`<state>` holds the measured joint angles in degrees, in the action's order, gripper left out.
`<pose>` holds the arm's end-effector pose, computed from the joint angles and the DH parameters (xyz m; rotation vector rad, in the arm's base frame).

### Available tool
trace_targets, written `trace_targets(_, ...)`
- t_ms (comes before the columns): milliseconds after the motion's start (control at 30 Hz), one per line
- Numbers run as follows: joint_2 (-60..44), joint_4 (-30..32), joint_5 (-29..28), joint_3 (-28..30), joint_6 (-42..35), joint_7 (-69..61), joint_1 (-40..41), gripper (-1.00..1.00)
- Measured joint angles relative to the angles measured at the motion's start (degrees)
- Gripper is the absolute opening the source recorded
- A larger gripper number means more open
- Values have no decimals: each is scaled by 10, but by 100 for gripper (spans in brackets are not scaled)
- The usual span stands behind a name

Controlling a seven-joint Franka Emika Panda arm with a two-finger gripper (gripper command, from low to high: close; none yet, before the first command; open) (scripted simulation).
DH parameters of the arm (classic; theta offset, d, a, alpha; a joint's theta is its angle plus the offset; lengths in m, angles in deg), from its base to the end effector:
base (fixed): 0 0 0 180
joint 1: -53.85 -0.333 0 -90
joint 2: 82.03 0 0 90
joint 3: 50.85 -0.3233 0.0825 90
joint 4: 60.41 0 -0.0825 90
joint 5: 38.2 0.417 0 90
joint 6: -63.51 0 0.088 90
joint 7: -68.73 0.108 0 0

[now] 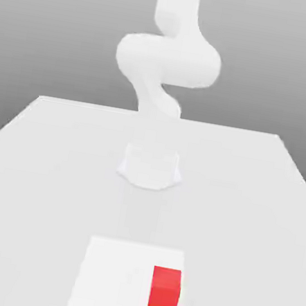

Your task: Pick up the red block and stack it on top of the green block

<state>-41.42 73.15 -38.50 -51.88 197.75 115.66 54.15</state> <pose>0.4103 0.0073 0.6699 -2.4957 1.0611 -0.9446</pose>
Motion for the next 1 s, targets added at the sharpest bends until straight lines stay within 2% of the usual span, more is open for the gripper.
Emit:
trace_targets(433,-274,93,-20,-43,128,60,5,0)
trace_targets(733,-460,155,-19,-53,217,91,-14,0)
trace_targets(900,-564,148,-41,-35,298,109,-28,0)
trace_targets(933,-582,145,-45,-30,314,113,-32,-100)
trace_targets(1000,-582,145,-45,-30,314,113,-32,-100)
